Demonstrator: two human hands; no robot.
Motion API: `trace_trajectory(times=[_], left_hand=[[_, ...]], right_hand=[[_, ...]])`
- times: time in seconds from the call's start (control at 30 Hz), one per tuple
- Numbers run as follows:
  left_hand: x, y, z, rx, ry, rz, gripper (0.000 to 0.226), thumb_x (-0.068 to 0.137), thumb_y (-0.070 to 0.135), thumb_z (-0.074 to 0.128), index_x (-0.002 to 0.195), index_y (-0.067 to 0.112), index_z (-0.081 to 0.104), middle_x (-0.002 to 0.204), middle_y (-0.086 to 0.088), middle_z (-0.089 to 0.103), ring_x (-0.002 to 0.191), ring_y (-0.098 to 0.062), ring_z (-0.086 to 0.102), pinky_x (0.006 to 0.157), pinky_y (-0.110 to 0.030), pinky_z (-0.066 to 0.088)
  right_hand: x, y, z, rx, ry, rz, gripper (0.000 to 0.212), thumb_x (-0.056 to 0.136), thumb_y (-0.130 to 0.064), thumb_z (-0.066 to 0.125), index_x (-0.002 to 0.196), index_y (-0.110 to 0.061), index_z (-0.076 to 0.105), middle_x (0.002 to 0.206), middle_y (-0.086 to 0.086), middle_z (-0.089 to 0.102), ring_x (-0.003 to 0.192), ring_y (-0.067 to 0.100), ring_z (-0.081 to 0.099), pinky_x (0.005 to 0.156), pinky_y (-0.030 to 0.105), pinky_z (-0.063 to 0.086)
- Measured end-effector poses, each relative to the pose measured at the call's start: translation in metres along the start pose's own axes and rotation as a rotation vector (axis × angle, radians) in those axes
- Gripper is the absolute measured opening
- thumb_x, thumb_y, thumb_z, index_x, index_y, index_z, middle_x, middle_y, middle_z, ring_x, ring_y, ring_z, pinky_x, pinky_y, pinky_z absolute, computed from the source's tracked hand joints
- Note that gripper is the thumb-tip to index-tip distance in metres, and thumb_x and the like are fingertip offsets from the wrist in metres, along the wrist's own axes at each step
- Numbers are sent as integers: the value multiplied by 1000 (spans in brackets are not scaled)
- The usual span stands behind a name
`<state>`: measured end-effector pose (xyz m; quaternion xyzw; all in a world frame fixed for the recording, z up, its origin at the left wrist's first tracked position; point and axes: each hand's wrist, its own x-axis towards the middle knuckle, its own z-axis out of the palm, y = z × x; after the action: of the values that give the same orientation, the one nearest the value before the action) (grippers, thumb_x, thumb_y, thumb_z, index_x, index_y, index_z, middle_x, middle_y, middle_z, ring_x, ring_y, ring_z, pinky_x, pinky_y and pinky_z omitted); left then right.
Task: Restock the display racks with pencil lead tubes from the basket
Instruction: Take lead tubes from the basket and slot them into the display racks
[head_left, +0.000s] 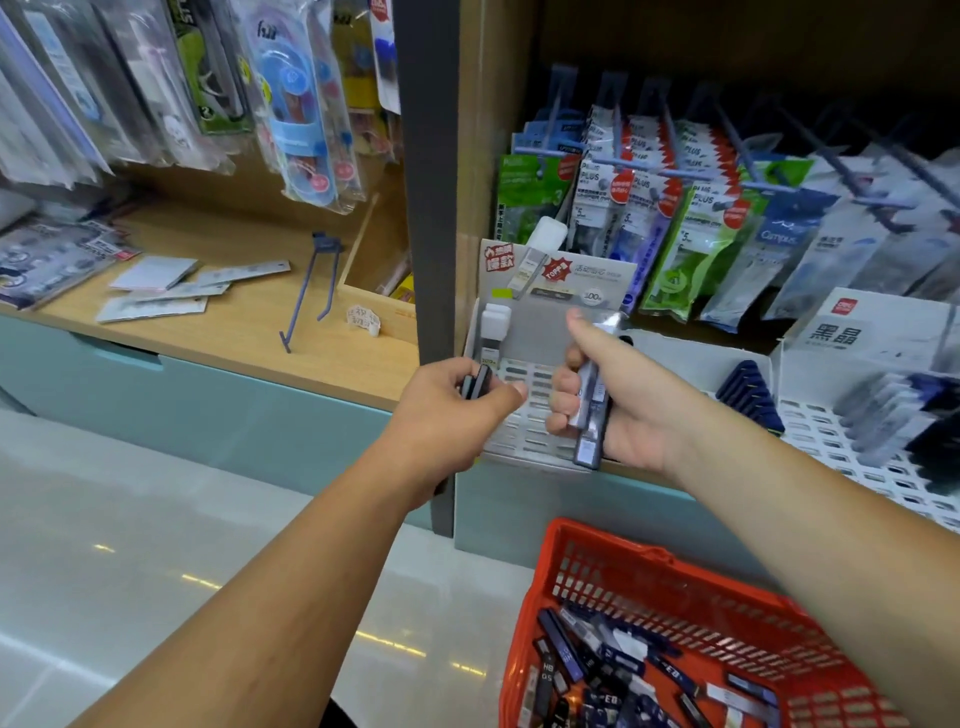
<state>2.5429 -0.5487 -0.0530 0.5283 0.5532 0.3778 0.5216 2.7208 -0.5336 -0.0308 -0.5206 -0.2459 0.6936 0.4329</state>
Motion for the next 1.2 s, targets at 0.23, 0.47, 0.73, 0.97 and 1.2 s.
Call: trace_trajectory(times=[0.23,0.47,0.73,0.97,1.2], left_hand=[[-18,10,49,-31,-356,-25,42,86,36,84,90,-1,63,64,-7,42,47,-18,32,45,-26,25],[-16,16,85,-108,-407,-83,22,86,19,83,88,16,62,56,-4,43,44,-13,37,41,-20,27],[-3,16,90,-64,-361,-99,23,90,12,78,96,12,56,80,-17,75,47,-15,39,44,-22,25],[4,15,97,-173,-300,-72,27,97,11,71,122,8,61,90,-17,75,44,-13,41,39,-21,28],[4,14,93,-190,-293,-74,18,98,7,66,113,15,71,84,-14,71,46,-14,40,40,-21,25]], right_hand=[[-24,-6,-32,206,89,-156,42,103,-42,57,69,-18,49,63,4,49,69,21,58,71,38,49],[-42,-20,-66,349,180,-224,40,105,-39,54,73,-16,48,60,6,49,57,23,57,71,41,60],[-45,-24,-124,175,365,-373,38,103,-53,51,86,-19,46,58,2,42,50,18,43,55,32,50],[-63,-24,-126,184,-28,-109,31,101,-37,44,113,-11,55,70,9,46,57,23,43,53,30,37],[-62,-17,-131,50,-59,-172,30,91,-19,60,121,-13,59,72,8,50,56,21,43,54,31,35]])
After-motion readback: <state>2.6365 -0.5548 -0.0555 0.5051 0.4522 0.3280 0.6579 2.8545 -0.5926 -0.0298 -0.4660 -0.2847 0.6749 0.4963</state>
